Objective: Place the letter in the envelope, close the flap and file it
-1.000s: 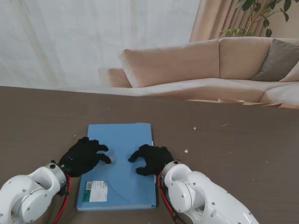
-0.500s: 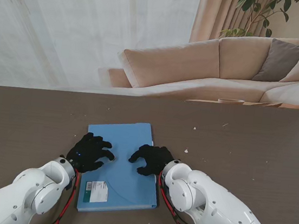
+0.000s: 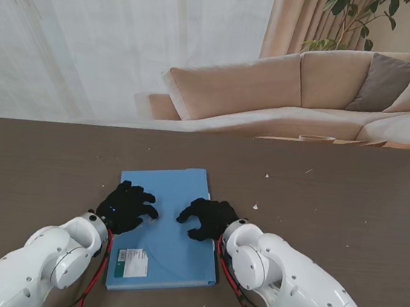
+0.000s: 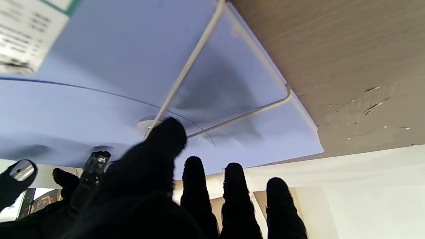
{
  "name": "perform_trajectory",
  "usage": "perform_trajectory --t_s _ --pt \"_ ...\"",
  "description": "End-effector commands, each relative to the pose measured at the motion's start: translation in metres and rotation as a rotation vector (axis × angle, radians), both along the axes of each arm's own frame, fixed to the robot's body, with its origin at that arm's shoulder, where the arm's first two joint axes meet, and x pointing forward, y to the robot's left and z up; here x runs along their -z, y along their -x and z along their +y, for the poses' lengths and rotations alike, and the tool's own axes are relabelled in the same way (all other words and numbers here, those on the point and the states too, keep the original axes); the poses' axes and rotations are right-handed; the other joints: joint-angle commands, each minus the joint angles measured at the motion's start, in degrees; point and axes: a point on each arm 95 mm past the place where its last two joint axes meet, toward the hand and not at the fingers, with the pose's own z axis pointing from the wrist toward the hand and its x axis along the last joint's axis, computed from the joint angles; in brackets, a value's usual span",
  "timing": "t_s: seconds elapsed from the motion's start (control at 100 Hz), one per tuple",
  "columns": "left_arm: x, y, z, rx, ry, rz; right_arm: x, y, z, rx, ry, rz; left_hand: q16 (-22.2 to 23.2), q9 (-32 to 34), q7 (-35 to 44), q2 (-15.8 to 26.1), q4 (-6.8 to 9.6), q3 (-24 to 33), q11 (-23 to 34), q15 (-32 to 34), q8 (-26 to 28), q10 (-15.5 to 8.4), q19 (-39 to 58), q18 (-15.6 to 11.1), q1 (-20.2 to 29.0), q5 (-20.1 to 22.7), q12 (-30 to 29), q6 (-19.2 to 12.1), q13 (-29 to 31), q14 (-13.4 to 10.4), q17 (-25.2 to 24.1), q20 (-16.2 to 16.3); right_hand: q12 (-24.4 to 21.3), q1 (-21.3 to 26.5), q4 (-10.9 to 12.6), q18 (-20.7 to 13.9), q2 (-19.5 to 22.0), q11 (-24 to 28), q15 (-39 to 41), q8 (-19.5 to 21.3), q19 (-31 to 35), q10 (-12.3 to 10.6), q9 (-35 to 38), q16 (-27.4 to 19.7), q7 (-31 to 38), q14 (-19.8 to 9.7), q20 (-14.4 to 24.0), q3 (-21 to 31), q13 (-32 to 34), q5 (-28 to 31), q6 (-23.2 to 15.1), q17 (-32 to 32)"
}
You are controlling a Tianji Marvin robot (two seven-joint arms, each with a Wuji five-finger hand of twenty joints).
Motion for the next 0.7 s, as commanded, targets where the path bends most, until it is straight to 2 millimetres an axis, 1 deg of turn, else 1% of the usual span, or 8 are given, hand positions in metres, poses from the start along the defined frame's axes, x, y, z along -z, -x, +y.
perform_trajectory --t_s 0.0,0.11,0.18,0.19,0.31,0.43,0.58,0.69 --pt "-0.002 0.002 -0.01 0.027 0.008 0.008 0.006 0.006 0.003 -0.011 0.004 0.031 -0.4 -0.8 0.4 4.4 -1.05 -1.2 0.5 -0.6 1.2 -0.6 0.7 0.4 7.2 2.4 0.4 -4.5 -0.2 -0.5 -0.7 0.9 0.4 0.5 1.4 -0.9 -0.2 1.4 -0.4 0.6 -0.7 1.6 1.7 -0.5 0.2 -5.0 0.7 0.9 -0.1 -0.1 0.3 0.1" --pt "-0.003 0.001 -0.015 0.04 -0.004 -0.002 0.006 0.006 0.003 -0.011 0.002 0.031 -0.2 -0.8 2.0 4.7 -0.37 -0.5 0.8 -0.2 2.1 -0.6 1.0 0.5 10.6 5.2 0.6 -3.7 0.0 -0.5 -0.4 1.0 0.4 0.5 1.3 -0.9 -0.2 1.4 -0.4 0.6 -0.7 1.5 1.8 -0.5 0.2 -5.0 0.7 0.9 -0.1 -0.1 0.3 0.1" --pt "-0.003 0.0 -0.018 0.049 -0.021 -0.011 0.006 0.006 0.003 -0.01 0.002 0.031 -0.3 -1.4 3.3 2.5 -0.13 0.0 1.2 0.2 3.4 -0.5 1.4 0.8 8.8 6.0 0.9 -2.8 0.0 -0.4 -0.3 1.0 0.4 0.4 1.3 -0.9 -0.2 1.4 -0.4 0.6 -0.7 1.5 1.8 -0.5 0.2 -5.0 0.7 0.9 -0.2 -0.2 0.3 0.1" --pt "-0.003 0.0 -0.018 0.05 -0.024 -0.011 0.006 0.006 0.003 -0.01 0.002 0.031 -0.5 -1.6 3.2 1.5 -0.27 2.1 1.2 0.3 4.1 -0.5 1.6 0.9 7.1 6.0 0.9 -2.5 0.0 -0.3 -0.3 0.8 0.4 0.4 1.3 -0.9 -0.3 1.4 -0.4 0.6 -0.7 1.6 1.8 -0.5 0.2 -5.0 0.7 0.8 -0.2 -0.2 0.3 0.1" --pt "-0.004 -0.001 -0.023 0.062 -0.044 0.002 0.006 0.006 0.002 -0.008 0.0 0.031 -1.2 -3.6 6.0 -4.8 -0.82 5.0 1.4 -0.3 9.1 -1.3 2.1 1.2 2.0 2.2 1.3 -1.6 -0.1 -0.4 -0.4 0.1 0.4 0.4 1.3 -0.9 -0.2 1.4 -0.4 0.6 -0.7 1.6 1.8 -0.5 0.2 -5.0 0.7 0.8 -0.2 -0.2 0.2 0.1" --pt "-0.004 -0.001 -0.026 0.077 -0.067 0.01 0.006 0.006 0.002 -0.007 0.0 0.031 -1.3 -3.8 9.9 -7.3 -1.35 6.6 0.1 -1.0 15.5 -1.7 2.6 1.2 -1.7 -1.6 1.2 -1.1 -0.1 -0.5 -0.5 -0.5 0.4 0.4 1.3 -0.9 -0.3 1.4 -0.4 0.6 -0.7 1.6 1.8 -0.5 0.2 -5.0 0.7 0.8 -0.2 -0.2 0.3 0.1" --pt "-0.003 -0.002 -0.029 0.081 -0.084 0.023 0.006 0.006 0.002 -0.005 -0.002 0.032 -1.5 -4.2 9.8 -8.1 -1.61 5.8 -0.5 -1.8 16.6 -1.3 3.0 1.0 -4.3 -3.8 1.3 -1.5 -0.4 -0.5 -1.1 -0.7 0.4 0.4 1.2 -0.9 -0.3 1.4 -0.4 0.6 -0.7 1.5 1.8 -0.5 0.2 -5.0 0.7 0.7 -0.2 -0.2 0.3 0.1" --pt "-0.002 -0.002 -0.032 0.08 -0.088 0.034 0.007 0.006 0.002 -0.005 -0.003 0.032 -0.4 -4.6 6.4 -8.2 -1.6 6.3 2.1 -2.4 15.2 -0.7 4.1 1.0 -5.6 -2.8 6.6 -1.3 -0.5 -0.1 -1.6 -1.8 0.4 0.4 1.2 -0.9 -0.3 1.4 -0.4 0.6 -0.7 1.5 1.7 -0.5 0.2 -5.0 0.7 0.7 -0.2 -0.2 0.3 0.1"
